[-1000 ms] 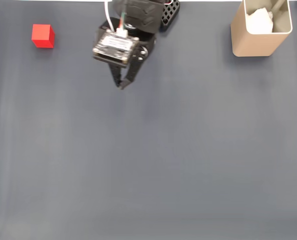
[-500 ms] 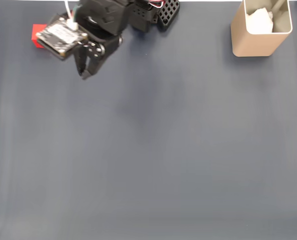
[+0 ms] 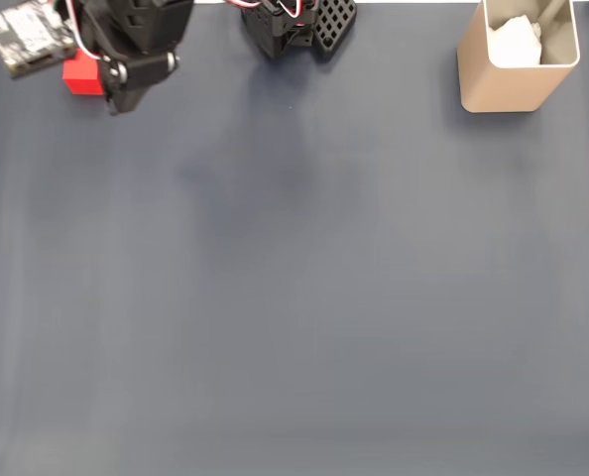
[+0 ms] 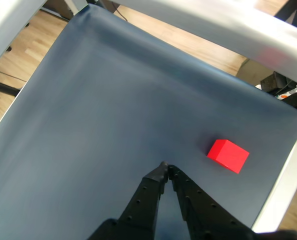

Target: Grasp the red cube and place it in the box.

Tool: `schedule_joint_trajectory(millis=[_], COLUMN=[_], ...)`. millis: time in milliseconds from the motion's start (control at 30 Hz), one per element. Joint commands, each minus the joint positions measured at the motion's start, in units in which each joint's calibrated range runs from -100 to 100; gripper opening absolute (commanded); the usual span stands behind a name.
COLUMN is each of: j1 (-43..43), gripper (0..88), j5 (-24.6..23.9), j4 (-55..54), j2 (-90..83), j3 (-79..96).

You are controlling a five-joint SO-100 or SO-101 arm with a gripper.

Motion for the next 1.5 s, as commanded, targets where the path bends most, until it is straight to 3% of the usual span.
schedule_joint_trajectory(millis=[0,933,1467], j1=[3.7,18.6,25.2], gripper=[0.8,3.3,11.1], j5=[-0.5,0.1,-0.6], j4=[1.4,1.1,1.2], j2=[3.2,13.8,13.5], j3=[-6.5,-7.4,-4.9])
